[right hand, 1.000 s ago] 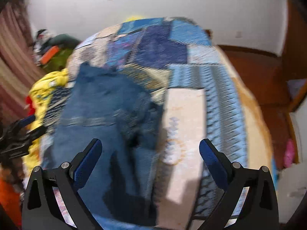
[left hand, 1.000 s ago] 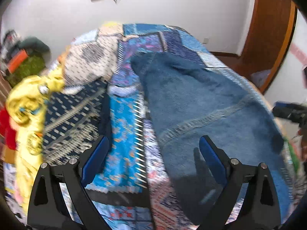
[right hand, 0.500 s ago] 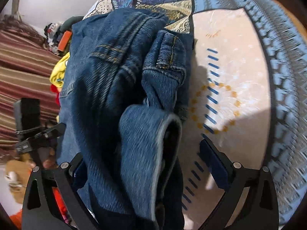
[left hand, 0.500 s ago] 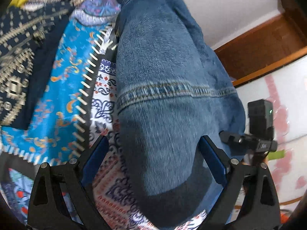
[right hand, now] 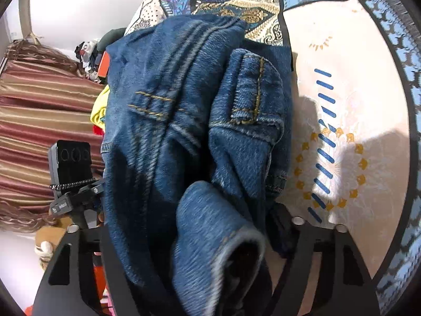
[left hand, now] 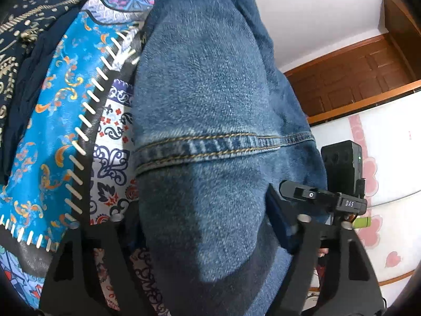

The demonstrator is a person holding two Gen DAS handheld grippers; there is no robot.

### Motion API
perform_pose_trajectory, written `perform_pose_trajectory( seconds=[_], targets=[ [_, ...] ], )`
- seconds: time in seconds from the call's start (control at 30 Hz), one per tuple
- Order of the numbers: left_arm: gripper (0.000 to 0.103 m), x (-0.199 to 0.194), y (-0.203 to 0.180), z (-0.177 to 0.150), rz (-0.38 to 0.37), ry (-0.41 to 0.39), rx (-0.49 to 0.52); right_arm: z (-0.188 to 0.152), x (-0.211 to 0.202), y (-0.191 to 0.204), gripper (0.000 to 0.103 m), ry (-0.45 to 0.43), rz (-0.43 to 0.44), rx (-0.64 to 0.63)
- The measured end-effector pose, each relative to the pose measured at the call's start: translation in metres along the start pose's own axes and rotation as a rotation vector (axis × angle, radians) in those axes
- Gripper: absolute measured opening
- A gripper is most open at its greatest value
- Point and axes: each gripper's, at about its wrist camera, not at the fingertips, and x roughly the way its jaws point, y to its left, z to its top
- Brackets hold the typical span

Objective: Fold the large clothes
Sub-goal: 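Grasp the folded jacket bundle with both grippers and lift it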

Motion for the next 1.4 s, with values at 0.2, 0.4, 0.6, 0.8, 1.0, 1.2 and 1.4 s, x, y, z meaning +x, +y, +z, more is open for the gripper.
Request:
perform_pose_trajectory(
  seconds=[0.2,0.4,0.6,0.8,1.0,1.2,1.4],
  targets=[
    [0.053,-0.034,-0.041,0.003,0.055,-0.080,0.112,-0.004,-0.007,0.042,0.047,-0.044,-0.048,-0.029],
    [0.052,-0.106,-0.068,0.031,0.044,-0.209,0.211,0.015,-0.012,0.101,0.043,-0.125,-0.010,-0.106],
    [0.052,-0.195,-0.066,0.049,0.055,-0.375,0.272,0.044,-0.016,0.185,0.043,-0.239,0.025,-0.235],
    [0.052,-0.250,-0.010,0.060,0.083,-0.470,0.257,0.063,0.018,0.243,0.043,-0.278,0.048,-0.345],
    [0.052,-0.262,0.080,0.077,0.145,-0.445,0.182,0.083,0.112,0.261,0.043,-0.208,0.075,-0.343],
    [0.052,-0.223,0.184,0.091,0.197,-0.316,0.006,0.095,0.226,0.238,0.042,-0.093,0.021,-0.265],
    [0.071,-0.187,0.223,0.072,0.237,-0.283,0.011,0.086,0.277,0.211,0.044,-0.022,-0.070,-0.266]
  ],
)
